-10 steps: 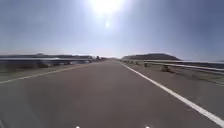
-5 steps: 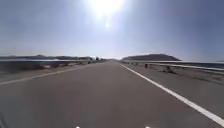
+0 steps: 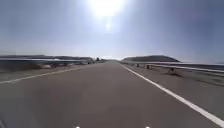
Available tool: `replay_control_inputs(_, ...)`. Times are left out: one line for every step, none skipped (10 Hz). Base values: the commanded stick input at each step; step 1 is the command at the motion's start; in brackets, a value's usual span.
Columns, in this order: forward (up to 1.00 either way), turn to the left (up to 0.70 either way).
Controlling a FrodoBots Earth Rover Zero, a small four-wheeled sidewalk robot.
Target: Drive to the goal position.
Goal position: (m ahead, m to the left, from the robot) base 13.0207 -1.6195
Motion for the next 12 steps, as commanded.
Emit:
replay_control_inputs(0.70,0.00)
replay_control_inputs(0.70,0.00)
replay_control_inputs(0.70,0.00)
replay_control_inputs(0.70,0.00)
replay_control_inputs(0.70,0.00)
replay_control_inputs(0.70,-0.03)
replay_control_inputs(0.70,-0.26)
replay_control_inputs(0.70,-0.03)
replay_control_inputs(0.70,0.00)
replay_control_inputs(0.70,0.00)
replay_control_inputs(0.70,0.00)
replay_control_inputs(0.70,0.00)
